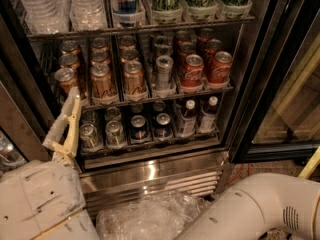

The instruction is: Pick water bottle from top shelf of fridge

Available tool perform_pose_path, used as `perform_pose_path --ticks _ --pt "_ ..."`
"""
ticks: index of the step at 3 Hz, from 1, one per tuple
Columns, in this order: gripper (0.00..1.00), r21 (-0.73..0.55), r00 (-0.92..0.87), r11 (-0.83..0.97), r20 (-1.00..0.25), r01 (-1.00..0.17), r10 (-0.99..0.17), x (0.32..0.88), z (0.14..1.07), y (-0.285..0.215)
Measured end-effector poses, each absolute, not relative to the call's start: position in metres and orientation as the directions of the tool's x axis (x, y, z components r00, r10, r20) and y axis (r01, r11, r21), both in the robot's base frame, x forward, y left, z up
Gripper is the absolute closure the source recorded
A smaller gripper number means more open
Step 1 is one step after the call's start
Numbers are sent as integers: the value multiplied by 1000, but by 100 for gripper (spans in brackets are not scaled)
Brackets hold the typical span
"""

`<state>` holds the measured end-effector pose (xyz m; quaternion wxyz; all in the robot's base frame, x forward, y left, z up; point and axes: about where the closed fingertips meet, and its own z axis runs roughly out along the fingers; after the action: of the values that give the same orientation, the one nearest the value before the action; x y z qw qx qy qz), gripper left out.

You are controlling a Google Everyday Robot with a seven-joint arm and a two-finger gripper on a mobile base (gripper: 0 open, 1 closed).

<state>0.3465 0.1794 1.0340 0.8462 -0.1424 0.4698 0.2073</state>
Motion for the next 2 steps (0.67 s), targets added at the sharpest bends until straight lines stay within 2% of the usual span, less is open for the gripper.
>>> perform_pose_path --ticks 2 --pt "0 -69 509 887 -838 -457 197 365 1045 168"
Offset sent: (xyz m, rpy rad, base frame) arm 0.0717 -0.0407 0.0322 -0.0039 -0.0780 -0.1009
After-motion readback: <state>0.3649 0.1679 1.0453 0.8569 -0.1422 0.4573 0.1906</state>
